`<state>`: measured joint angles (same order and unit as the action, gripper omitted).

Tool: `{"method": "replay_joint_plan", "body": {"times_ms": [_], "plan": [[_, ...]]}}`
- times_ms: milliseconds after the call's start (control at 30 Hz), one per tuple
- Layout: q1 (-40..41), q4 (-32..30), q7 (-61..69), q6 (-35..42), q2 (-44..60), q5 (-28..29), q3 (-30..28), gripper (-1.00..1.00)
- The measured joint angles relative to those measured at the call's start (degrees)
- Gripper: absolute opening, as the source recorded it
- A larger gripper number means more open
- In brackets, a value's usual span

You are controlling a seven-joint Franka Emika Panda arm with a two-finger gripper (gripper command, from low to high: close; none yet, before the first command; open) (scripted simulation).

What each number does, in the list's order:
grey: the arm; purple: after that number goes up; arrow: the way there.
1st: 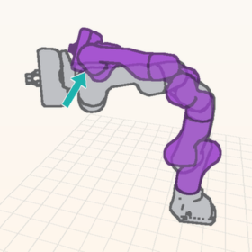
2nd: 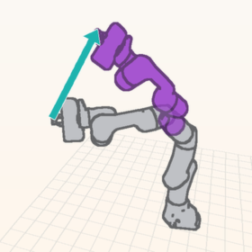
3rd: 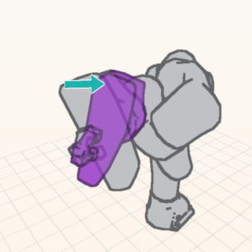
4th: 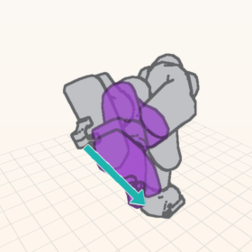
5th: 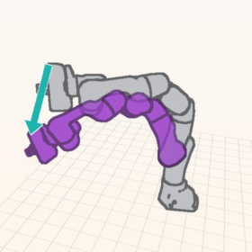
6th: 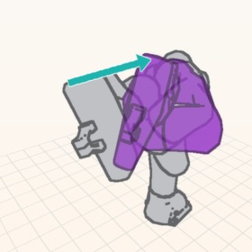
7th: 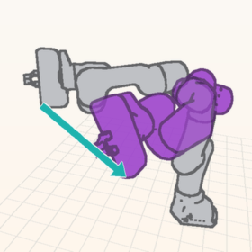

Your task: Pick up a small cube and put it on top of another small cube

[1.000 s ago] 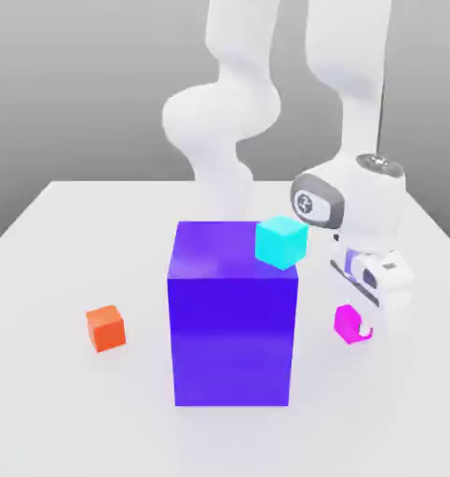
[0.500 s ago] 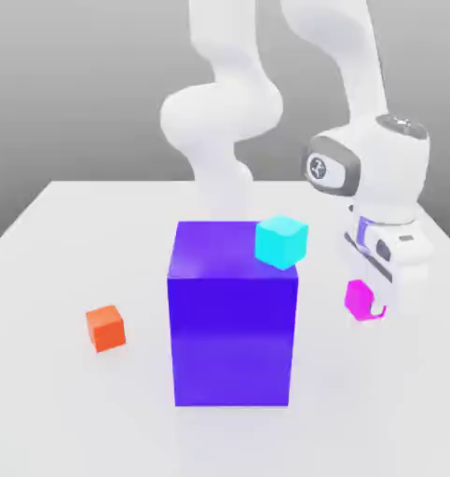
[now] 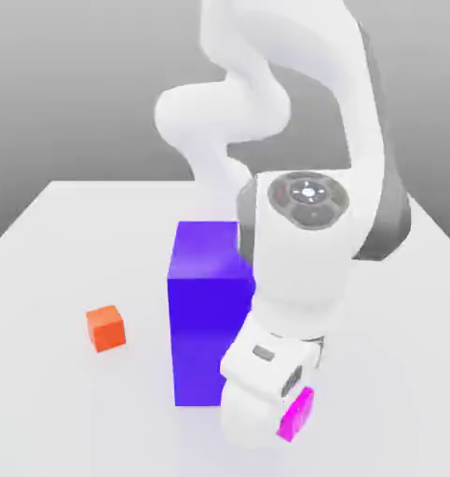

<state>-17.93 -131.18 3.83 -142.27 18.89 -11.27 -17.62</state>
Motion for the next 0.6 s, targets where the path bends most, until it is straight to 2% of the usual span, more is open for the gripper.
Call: {"method": "replay_joint_plan", "body": {"times_ms": [300, 400, 433, 600], "plan": [[13.4, 13.6, -6.1, 5.3, 6.9, -7.0, -10.2, -1.00], [19.5, 17.2, -6.3, 2.6, 12.8, -11.7, -10.6, -1.00], [21.0, 17.9, -5.7, 1.0, 15.2, -13.4, -9.8, 1.00], [21.0, 17.9, -5.7, 1.0, 15.2, -13.4, -9.8, 1.00]]}}
